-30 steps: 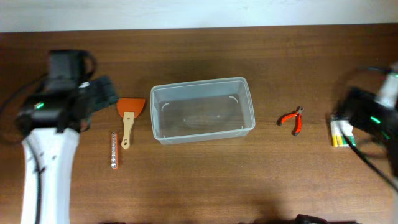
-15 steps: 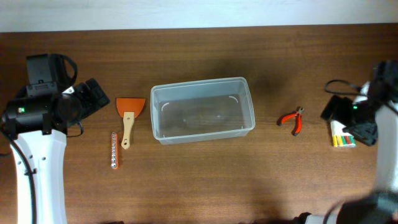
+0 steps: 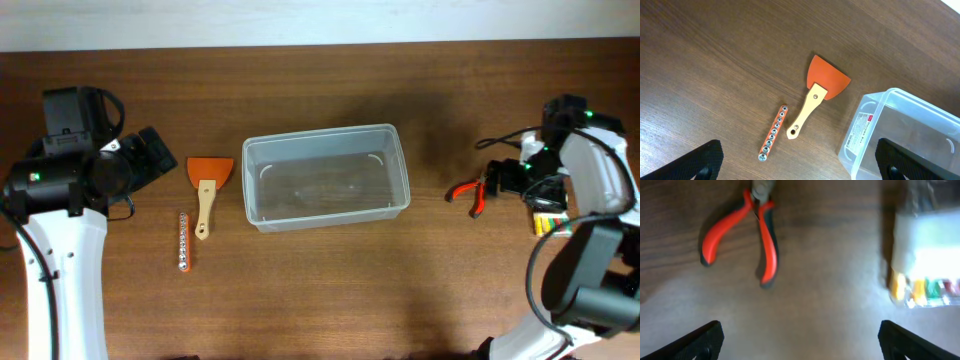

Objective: Pack container
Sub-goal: 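Lower the right gripper onto the red-handled pliers and grasp them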

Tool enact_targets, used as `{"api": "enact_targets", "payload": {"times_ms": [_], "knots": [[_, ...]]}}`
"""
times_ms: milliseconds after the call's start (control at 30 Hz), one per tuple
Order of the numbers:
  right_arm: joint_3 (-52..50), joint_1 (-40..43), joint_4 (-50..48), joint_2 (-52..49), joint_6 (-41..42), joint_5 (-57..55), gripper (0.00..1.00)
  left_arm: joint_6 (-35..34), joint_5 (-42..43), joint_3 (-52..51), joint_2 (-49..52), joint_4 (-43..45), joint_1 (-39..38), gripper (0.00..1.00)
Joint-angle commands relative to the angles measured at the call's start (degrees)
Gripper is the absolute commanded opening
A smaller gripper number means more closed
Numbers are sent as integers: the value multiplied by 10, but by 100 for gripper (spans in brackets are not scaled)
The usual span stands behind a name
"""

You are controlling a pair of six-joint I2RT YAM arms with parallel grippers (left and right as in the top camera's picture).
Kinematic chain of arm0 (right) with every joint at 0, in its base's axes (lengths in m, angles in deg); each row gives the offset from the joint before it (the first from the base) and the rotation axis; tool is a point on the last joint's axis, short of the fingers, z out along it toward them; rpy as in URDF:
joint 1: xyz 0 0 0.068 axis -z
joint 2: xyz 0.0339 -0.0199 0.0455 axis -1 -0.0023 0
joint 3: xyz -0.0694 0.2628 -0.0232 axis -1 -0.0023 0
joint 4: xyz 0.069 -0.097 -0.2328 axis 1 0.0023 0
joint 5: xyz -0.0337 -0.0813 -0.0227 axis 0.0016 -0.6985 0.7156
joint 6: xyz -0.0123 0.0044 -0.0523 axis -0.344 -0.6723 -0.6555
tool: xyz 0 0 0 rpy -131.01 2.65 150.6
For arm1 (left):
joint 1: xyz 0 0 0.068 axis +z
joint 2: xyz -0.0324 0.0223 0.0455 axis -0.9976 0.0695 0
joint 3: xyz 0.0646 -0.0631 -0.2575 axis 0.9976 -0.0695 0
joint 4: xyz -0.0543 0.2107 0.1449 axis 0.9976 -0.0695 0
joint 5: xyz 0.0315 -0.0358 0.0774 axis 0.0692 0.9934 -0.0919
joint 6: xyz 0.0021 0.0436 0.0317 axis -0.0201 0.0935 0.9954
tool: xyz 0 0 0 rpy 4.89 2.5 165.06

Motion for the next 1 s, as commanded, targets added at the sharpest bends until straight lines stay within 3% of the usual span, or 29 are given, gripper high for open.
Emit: {"api": "enact_targets", "payload": {"times_ms": [0,867,967], "knots": [[3,-10,-13,-21,-32,3,99,-9,6,1,3,0,2,99],[-27,-11,-127,-108,-48,4,100,-9,5,1,3,0,2,99],[-27,-11,-130,-108,-48,3,95,-9,5,1,3,0,2,99]]}}
